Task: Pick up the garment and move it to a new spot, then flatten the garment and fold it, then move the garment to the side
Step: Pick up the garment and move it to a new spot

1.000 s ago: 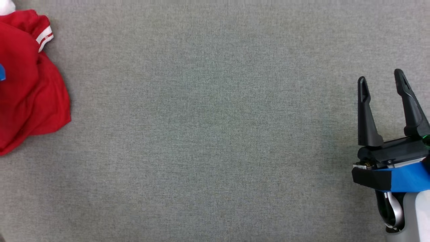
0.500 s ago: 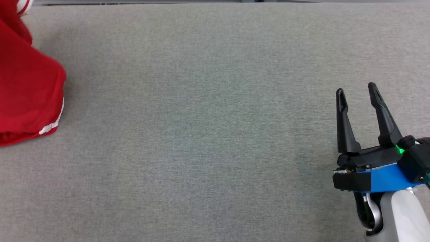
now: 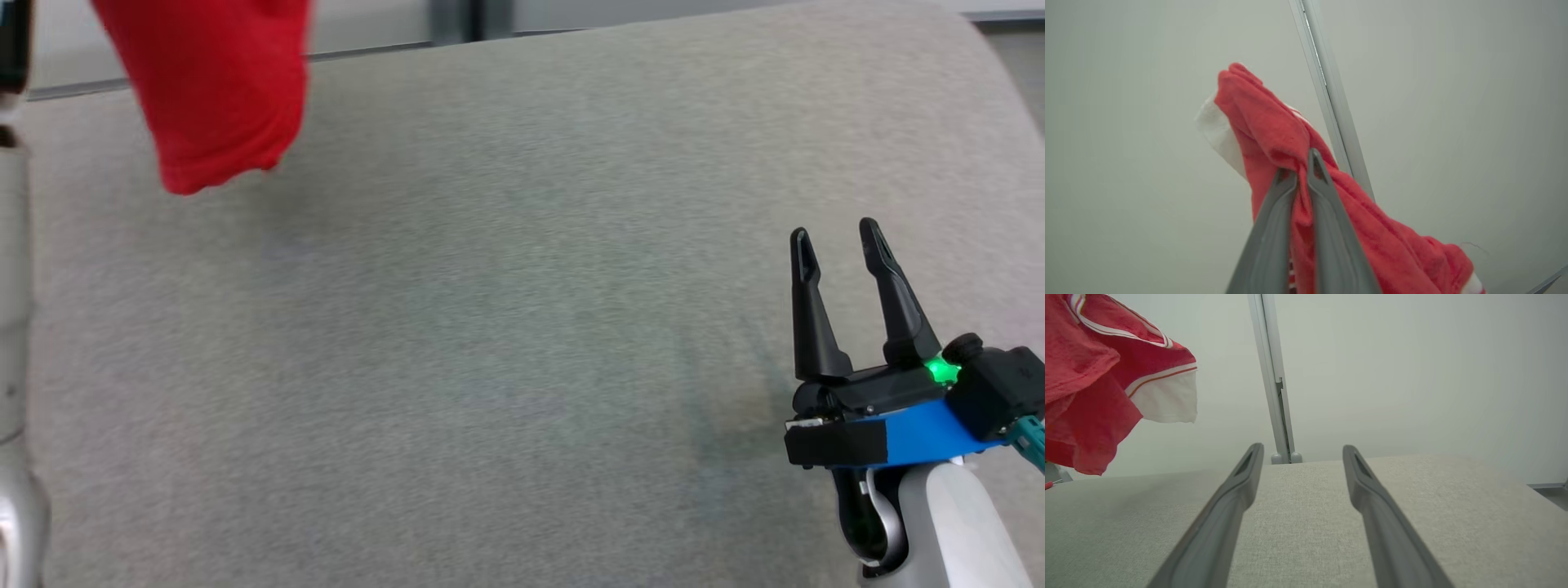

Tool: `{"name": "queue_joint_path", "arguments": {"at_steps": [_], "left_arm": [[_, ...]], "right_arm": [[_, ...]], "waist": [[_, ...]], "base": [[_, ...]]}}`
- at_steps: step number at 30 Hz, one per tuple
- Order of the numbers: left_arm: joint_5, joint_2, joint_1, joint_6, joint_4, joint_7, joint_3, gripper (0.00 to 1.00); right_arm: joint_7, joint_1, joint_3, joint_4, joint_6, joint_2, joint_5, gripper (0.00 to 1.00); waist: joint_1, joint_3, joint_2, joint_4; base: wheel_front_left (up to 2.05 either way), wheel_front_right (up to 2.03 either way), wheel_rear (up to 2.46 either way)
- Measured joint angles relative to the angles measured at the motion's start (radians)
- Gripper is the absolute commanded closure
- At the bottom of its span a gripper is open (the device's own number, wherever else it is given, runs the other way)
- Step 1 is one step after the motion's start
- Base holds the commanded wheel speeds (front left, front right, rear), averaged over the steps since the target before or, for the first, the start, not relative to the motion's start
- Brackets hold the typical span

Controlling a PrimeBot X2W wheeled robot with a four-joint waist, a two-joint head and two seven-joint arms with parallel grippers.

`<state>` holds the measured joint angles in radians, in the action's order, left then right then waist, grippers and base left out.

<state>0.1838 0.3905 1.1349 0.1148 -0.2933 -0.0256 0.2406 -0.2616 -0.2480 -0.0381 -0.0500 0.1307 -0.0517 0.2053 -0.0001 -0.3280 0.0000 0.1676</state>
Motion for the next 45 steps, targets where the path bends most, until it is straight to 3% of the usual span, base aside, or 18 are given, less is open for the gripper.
{"name": "queue_joint_path", "arguments": {"at_steps": [9, 15, 29, 38, 39, 40, 45], "left_arm": [[0.015, -0.100, 0.016, 0.007, 0.063, -0.034, 0.121, 1.00], [0.019, -0.142, -0.038, 0.009, 0.061, -0.015, 0.182, 1.00], [0.081, -0.229, -0.392, -0.026, -0.044, 0.101, 0.280, 1.00], [0.097, -0.275, -0.586, -0.012, -0.177, 0.168, 0.394, 1.00], [0.097, -0.278, -0.592, -0.012, -0.186, 0.177, 0.399, 0.58], [0.096, -0.280, -0.595, -0.012, -0.191, 0.188, 0.406, 0.00], [0.088, -0.298, -0.596, -0.041, -0.167, 0.261, 0.403, 0.00]], "right_arm": [[-0.001, -0.013, -0.035, -0.015, 0.000, 0.001, 0.074, 0.00], [-0.001, -0.014, -0.032, -0.016, 0.000, 0.001, 0.089, 0.00], [-0.001, -0.011, -0.029, -0.023, 0.000, 0.002, 0.071, 0.00], [-0.001, -0.004, -0.035, -0.041, 0.000, 0.002, 0.052, 0.00], [-0.001, -0.003, -0.036, -0.043, 0.000, 0.002, 0.051, 0.00], [-0.001, -0.002, -0.035, -0.045, 0.000, 0.002, 0.050, 0.00], [-0.001, 0.007, -0.039, -0.065, 0.000, 0.002, 0.036, 0.00]], "waist": [[0.0000, 0.000, 0.0000, 0.158], [0.0001, 0.006, 0.0000, 0.212], [0.0001, 0.025, 0.0000, 0.140], [0.0001, 0.048, 0.0000, 0.092], [0.0001, 0.051, 0.0000, 0.087], [0.0001, 0.055, 0.0000, 0.083], [0.0001, 0.089, 0.0000, 0.053]], "base": [[0.00, 0.00, 0.00], [0.00, 0.00, 0.00], [0.00, 0.00, 0.00], [0.00, 0.00, 0.00], [0.00, 0.00, 0.00], [0.00, 0.00, 0.00], [0.00, 0.00, 0.00]]}}
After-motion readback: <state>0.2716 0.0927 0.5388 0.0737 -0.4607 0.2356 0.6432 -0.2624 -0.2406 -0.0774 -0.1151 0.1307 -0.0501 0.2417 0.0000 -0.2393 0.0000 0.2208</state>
